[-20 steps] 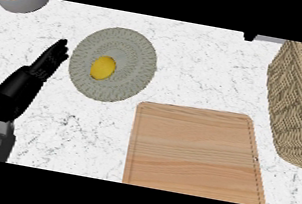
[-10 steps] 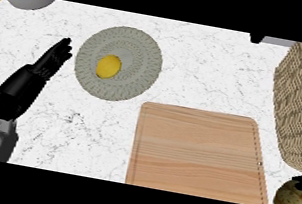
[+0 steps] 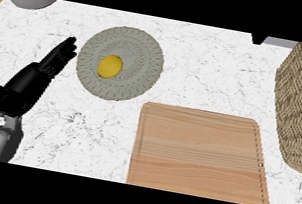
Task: Pick the squash from the cutting board and place it in the basket
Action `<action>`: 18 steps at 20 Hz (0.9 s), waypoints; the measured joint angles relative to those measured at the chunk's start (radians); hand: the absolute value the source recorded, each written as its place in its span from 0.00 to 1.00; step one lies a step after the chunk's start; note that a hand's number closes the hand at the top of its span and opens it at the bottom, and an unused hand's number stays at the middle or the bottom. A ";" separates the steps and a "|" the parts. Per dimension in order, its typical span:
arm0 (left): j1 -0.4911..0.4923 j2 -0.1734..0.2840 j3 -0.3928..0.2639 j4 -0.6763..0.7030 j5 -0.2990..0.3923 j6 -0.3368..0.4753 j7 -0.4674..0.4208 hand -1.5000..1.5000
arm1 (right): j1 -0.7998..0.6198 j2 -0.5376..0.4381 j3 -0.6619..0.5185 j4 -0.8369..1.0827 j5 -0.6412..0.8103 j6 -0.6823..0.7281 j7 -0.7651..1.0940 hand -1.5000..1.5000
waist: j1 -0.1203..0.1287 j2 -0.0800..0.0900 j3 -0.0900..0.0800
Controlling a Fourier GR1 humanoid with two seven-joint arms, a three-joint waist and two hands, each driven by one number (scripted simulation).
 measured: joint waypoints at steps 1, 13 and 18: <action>0.011 -0.001 -0.004 -0.003 -0.005 0.000 -0.008 0.50 | -0.038 -0.020 -0.034 0.043 -0.023 0.002 -0.002 1.00 | 0.000 0.000 0.000; 0.003 -0.013 0.005 0.011 -0.022 -0.002 -0.027 0.50 | -0.219 -0.175 -0.181 0.551 -0.090 0.038 -0.220 1.00 | -0.005 0.000 0.002; 0.014 -0.017 0.010 0.002 -0.025 -0.004 -0.029 0.50 | -0.217 -0.182 -0.196 0.720 -0.067 0.001 -0.397 1.00 | -0.006 0.000 0.002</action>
